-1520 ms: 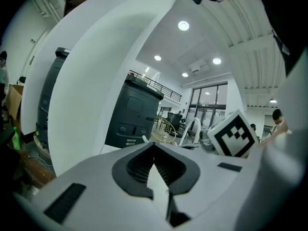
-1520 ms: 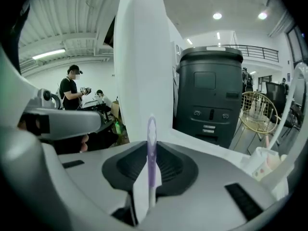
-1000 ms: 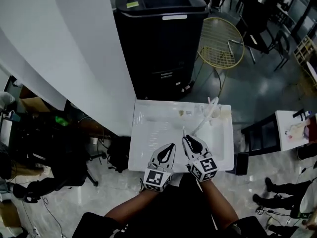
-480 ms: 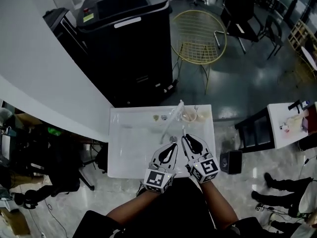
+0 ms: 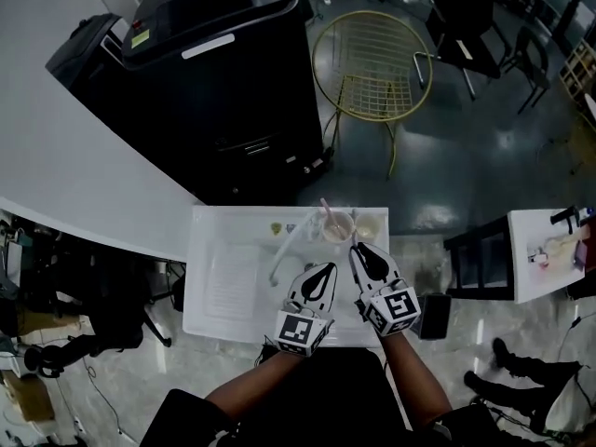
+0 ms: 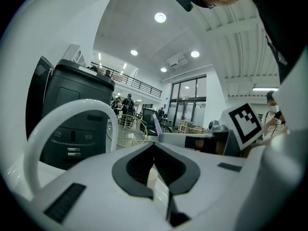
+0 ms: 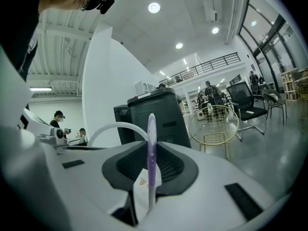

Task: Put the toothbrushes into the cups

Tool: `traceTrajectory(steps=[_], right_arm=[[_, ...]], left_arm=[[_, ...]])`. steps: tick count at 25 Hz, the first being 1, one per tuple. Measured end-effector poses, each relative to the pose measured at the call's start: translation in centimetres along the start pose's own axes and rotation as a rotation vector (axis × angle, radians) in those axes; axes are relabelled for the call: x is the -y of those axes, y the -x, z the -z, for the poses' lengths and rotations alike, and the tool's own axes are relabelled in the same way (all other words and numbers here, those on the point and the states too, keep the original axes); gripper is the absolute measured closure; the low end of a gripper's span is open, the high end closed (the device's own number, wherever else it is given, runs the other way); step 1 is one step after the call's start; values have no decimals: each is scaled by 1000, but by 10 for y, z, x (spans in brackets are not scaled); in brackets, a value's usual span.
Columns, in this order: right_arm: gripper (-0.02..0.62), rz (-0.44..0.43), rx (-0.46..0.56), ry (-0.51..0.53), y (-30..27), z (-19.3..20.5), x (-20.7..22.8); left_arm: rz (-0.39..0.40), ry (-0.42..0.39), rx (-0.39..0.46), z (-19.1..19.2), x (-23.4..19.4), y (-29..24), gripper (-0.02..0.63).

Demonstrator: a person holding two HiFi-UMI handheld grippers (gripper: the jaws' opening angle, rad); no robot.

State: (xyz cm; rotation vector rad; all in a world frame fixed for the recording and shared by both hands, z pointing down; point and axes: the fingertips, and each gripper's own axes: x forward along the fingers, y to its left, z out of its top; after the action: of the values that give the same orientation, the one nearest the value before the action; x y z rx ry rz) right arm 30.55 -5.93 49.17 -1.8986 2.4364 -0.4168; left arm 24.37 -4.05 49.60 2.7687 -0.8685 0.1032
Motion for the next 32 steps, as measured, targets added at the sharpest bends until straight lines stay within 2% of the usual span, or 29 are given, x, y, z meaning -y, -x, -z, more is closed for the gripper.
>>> traceTrajectory(steps=[5,14,25,32], right_arm=[[523,-7,9,-46,-18,-3,43],[523,2,-3,-80,-51,9,97],[523,-30,13,-81,-83,45,124],[522,1,-16,-70,-94,64,146]], left_arm=[[-53,4,-7,2,-6,-31,594],[-85,20,-23,10,-8,-67,593],[-127,7,-48,32,-25,-76,593],[-122,10,-67,39,-23,-74,593]])
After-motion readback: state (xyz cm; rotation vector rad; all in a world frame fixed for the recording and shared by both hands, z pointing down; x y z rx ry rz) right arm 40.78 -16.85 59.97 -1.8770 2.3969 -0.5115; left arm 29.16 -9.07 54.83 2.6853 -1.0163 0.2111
